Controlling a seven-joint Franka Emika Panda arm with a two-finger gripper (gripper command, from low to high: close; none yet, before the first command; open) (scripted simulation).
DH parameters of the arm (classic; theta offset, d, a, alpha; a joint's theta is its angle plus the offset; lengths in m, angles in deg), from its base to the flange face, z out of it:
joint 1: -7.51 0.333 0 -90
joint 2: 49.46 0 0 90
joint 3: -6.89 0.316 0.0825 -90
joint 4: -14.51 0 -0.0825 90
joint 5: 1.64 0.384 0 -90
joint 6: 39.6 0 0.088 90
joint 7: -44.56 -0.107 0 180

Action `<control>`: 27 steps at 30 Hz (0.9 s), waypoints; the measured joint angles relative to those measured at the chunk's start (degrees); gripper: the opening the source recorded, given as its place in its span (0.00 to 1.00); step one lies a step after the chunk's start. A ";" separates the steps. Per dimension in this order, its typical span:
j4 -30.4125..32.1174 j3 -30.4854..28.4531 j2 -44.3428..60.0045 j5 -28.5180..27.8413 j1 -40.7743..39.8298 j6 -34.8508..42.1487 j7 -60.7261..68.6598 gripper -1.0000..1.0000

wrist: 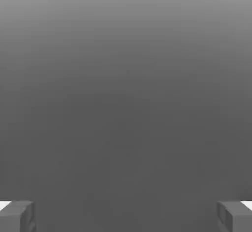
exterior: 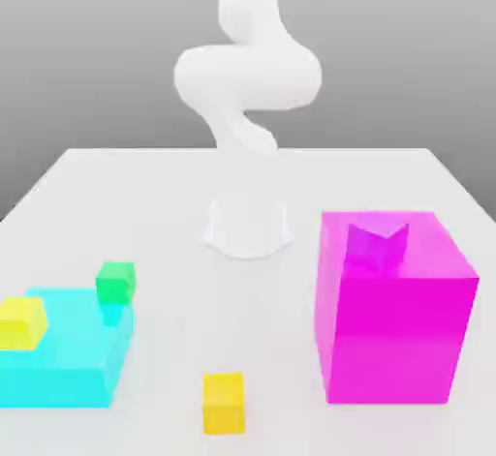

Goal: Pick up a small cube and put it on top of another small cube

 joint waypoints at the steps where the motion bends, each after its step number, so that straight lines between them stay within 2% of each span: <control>1: 0.72 -0.16 2.26 -0.06 0.02 -1.10 0.29 0.50; 23: 15.27 -2.24 48.13 1.23 -1.18 -23.49 8.01 0.50; 27: 14.63 -1.59 56.44 2.05 -1.76 -29.67 8.90 0.50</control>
